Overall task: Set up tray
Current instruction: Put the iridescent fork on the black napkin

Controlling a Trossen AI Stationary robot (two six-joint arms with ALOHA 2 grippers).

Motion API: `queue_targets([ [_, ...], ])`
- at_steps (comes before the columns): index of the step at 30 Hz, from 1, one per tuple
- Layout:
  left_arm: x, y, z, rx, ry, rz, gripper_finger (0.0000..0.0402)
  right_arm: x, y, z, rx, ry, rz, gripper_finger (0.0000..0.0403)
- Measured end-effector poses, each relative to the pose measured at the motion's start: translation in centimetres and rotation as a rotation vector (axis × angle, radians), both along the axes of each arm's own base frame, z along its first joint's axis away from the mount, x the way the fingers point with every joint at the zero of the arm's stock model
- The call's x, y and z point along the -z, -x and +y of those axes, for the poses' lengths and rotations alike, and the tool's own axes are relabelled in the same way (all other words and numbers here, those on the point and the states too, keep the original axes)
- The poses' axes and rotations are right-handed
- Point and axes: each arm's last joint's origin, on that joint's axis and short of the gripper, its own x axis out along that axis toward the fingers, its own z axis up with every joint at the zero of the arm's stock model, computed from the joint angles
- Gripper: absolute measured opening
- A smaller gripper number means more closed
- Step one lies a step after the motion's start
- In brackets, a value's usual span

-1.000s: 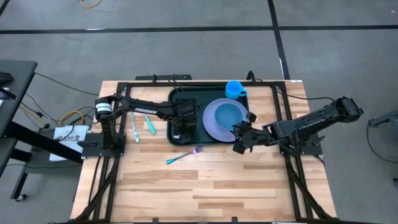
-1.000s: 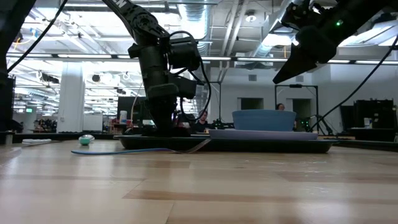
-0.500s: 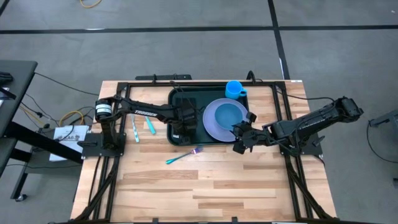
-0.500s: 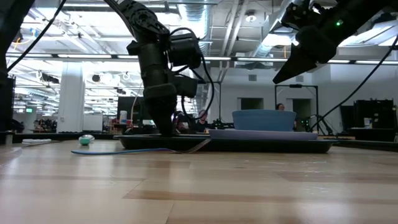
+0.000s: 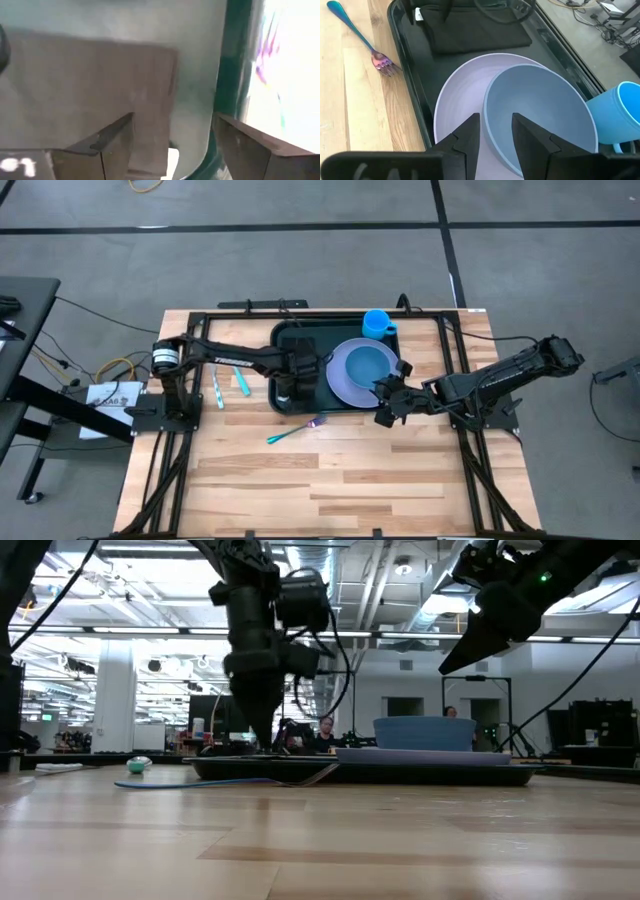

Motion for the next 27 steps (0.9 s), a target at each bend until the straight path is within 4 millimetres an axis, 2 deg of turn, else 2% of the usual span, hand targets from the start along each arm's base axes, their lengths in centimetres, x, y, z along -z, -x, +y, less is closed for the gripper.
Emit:
queue_targets([
  [6,-3.4,-0.4,0.1,0.018,-0.011,-0.038,0.0254,0.0,0.0,0.0,0.000,0.000,0.002,0.0107],
  [12,-8.4,1.3,-0.3,0.003,0.004,0.028,0.0254,0.1,0.2,0.0,0.002,0.000,0.021,0.0107],
  [18,-14.9,4.9,-1.2,-0.137,0.003,-0.087,0.0254,0.3,0.3,-0.1,0.029,-0.021,0.026,0.0107],
  [21,-17.4,7.2,-1.6,-0.252,-0.025,-0.176,0.0254,0.3,0.3,-0.1,0.030,-0.024,0.024,0.0107],
  [24,-18.5,9.3,-2.2,-0.284,-0.025,-0.223,0.0254,0.3,0.3,0.1,0.031,-0.029,0.019,0.0107],
  [27,-18.4,10.3,-3.1,-0.293,-0.007,-0.270,0.0253,0.3,0.4,0.4,0.024,-0.034,0.014,0.0107],
])
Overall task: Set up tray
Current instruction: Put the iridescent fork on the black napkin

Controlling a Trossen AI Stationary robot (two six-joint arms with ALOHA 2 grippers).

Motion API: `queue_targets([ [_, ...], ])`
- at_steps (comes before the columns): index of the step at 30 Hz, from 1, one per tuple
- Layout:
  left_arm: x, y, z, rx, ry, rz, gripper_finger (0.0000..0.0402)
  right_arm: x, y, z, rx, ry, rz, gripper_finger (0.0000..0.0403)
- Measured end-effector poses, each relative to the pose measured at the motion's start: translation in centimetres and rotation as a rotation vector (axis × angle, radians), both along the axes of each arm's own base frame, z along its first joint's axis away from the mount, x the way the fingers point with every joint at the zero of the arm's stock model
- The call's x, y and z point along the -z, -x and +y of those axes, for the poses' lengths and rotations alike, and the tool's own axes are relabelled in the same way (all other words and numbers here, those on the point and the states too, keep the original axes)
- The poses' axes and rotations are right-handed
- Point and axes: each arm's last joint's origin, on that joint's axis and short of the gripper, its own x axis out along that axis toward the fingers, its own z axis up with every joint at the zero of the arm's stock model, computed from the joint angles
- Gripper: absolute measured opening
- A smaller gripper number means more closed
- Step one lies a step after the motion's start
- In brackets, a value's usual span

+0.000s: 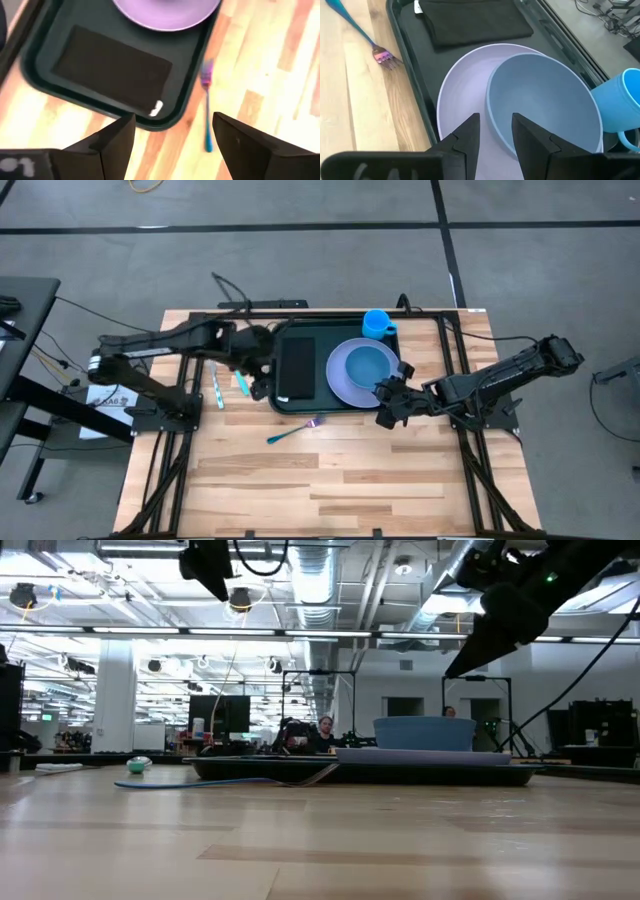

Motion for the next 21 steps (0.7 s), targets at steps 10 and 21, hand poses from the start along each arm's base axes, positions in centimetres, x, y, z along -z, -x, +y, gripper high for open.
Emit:
queue_targets([
  [10,8.0,-2.1,-3.9,0.131,0.113,-0.042,0.0253,0.0,0.0,0.4,-0.017,-0.001,-0.008,0.0107],
  [21,12.5,-5.8,-7.8,0.219,0.138,-0.055,0.0253,0.0,0.0,0.4,-0.017,-0.001,-0.008,0.0107],
])
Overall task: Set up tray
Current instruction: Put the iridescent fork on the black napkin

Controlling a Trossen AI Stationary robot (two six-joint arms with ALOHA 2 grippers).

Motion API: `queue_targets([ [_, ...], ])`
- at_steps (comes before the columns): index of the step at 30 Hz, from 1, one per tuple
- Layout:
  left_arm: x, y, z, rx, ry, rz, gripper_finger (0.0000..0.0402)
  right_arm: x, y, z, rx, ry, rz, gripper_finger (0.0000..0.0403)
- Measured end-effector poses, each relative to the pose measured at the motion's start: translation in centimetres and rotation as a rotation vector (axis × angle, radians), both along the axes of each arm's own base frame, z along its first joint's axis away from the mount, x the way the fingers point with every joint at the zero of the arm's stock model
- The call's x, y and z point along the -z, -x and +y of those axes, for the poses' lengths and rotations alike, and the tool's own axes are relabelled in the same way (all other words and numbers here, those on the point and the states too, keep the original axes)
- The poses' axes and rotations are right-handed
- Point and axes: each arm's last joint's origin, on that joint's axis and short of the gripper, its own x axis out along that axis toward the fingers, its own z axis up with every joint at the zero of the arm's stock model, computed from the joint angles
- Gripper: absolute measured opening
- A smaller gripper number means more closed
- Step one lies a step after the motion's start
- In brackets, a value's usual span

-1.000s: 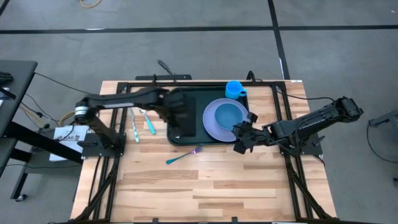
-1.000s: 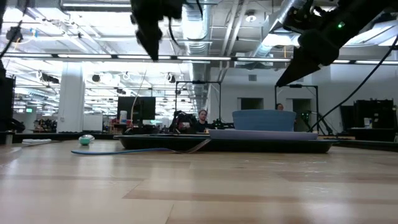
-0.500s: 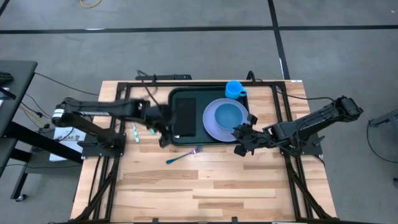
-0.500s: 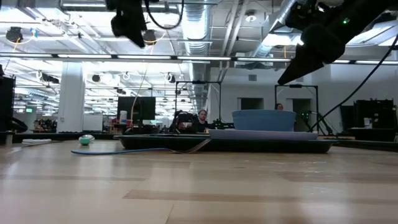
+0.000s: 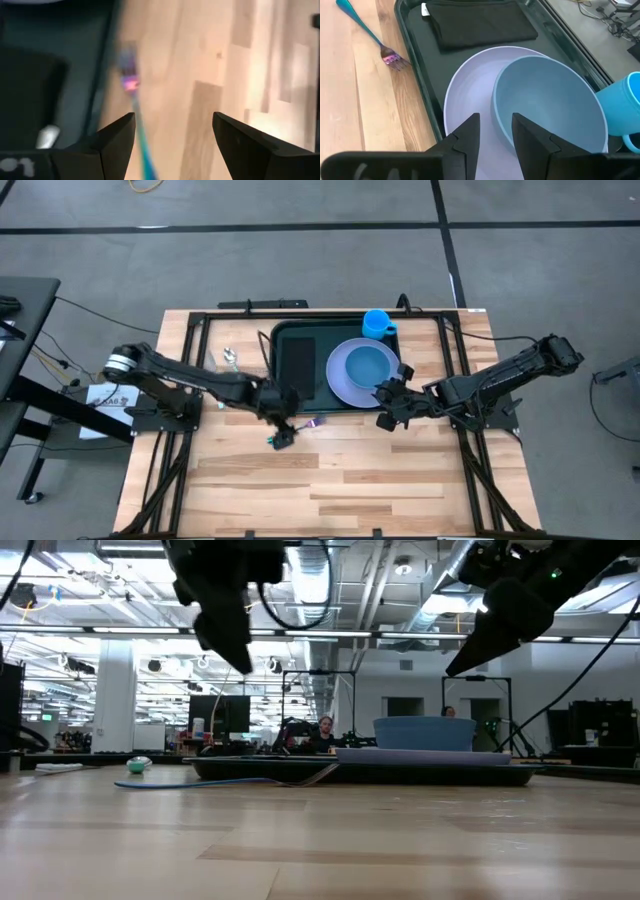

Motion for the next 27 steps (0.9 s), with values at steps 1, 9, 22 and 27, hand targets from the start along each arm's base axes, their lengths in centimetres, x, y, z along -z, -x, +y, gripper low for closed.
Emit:
queue_targets([
  [1,0.4,-0.4,-0.5,0.026,0.003,-0.009,0.0253,0.0,0.0,0.0,0.000,0.000,0.001,0.0107],
  [9,1.6,-2.1,-2.0,0.050,-0.027,-0.011,0.0247,0.0,0.0,0.0,0.000,0.002,0.007,0.0107],
  [22,3.8,-2.9,-1.7,-0.145,-0.078,0.043,0.0215,0.1,0.1,0.0,-0.001,0.001,0.009,0.0107],
  [27,5.0,-3.2,-1.8,-0.141,-0.080,0.085,0.0209,0.1,0.1,0.0,0.003,-0.002,0.010,0.0107],
])
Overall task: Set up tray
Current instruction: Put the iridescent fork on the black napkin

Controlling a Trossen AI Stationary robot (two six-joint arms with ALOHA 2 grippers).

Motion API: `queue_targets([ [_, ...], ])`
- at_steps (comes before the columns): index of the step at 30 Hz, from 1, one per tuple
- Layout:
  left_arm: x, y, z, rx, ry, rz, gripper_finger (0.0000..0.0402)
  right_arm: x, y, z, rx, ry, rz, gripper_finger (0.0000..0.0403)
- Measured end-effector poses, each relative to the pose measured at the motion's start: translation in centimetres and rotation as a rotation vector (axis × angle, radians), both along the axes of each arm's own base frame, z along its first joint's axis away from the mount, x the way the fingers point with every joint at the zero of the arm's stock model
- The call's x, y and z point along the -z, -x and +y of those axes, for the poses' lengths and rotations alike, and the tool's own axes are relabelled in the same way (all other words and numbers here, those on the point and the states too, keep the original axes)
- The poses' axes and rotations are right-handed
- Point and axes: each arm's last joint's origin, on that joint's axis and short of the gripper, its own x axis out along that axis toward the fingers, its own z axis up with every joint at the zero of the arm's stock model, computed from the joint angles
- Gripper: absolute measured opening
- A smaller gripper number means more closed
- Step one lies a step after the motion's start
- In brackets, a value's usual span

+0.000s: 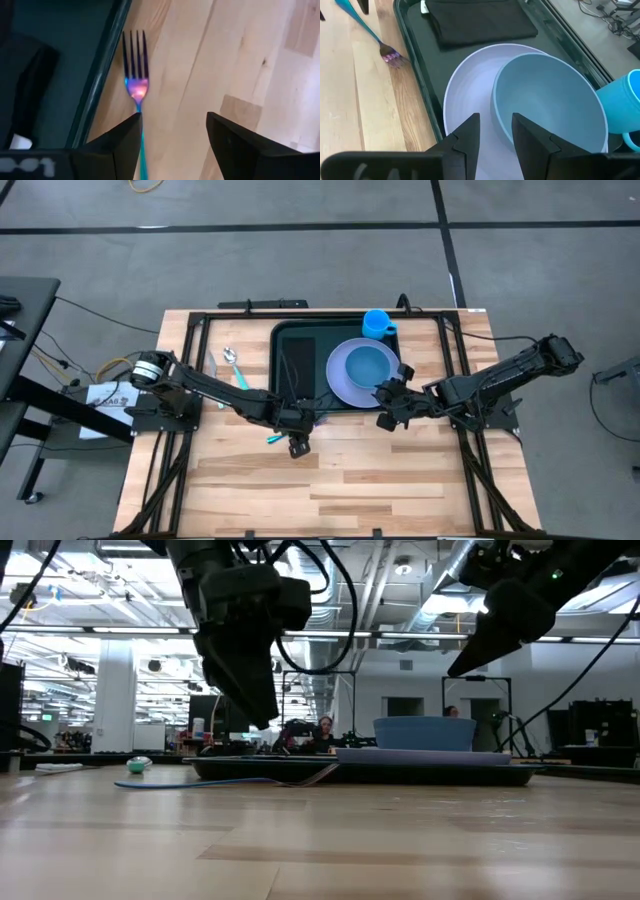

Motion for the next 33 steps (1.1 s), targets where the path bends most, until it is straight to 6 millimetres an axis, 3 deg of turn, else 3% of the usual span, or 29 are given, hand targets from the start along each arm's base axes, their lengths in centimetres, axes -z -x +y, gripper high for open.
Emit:
queue_targets([
  [19,2.7,0.0,0.1,0.021,-0.086,0.131,0.0208,0.0,0.2,0.7,-0.031,0.001,0.002,0.0107],
  [33,2.6,0.1,0.7,0.025,-0.150,0.140,0.0208,0.0,0.2,0.7,-0.031,0.002,0.002,0.0107],
])
